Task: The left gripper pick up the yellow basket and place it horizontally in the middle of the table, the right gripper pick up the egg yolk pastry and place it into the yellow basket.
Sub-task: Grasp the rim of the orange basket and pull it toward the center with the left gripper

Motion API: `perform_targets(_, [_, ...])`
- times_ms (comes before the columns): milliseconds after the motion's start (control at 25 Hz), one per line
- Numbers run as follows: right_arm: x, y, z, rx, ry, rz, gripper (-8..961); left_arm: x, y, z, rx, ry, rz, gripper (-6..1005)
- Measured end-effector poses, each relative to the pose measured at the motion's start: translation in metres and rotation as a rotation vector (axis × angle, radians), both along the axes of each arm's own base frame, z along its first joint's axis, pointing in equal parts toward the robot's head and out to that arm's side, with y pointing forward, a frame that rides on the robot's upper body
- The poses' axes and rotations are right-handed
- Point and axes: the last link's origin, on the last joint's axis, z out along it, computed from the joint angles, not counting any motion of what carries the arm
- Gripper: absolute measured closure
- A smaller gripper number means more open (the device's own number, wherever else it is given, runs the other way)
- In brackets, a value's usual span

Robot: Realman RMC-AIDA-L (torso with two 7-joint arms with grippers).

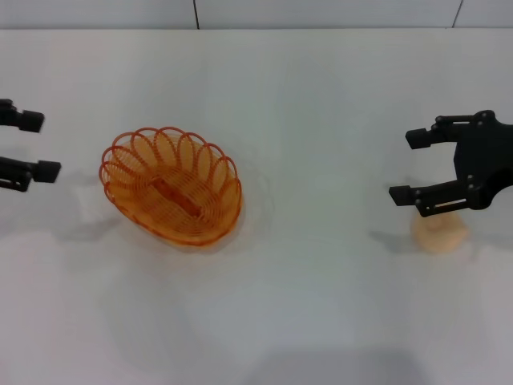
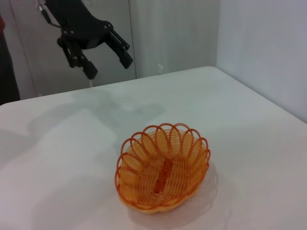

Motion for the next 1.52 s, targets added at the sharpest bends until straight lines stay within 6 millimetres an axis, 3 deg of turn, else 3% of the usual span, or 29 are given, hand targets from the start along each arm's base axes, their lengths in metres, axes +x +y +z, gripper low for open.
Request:
perform_targets(520, [-0.008, 0.001, -0.004, -0.005, 0.020, -0.010, 97, -0.013, 0.025, 0.015, 0.063, 0.220, 0.088, 127])
perform_targets(840, [-0.013, 0.002, -0.004, -0.010, 0.030, 0.002, 97, -0.023, 0.035, 0.013, 0.110, 0.302, 0.125, 127])
perform_targets(1080, [-0.016, 0.002, -0.003, -0.008, 0.030, 0.008, 97, -0.013, 0.045, -0.001, 0.118, 0.294, 0.091, 127])
perform_targets(1520, [-0.021, 0.003, -0.001, -0.010, 0.028, 0.027, 96, -0.008, 0.065, -0.049, 0.123, 0.291, 0.063, 127])
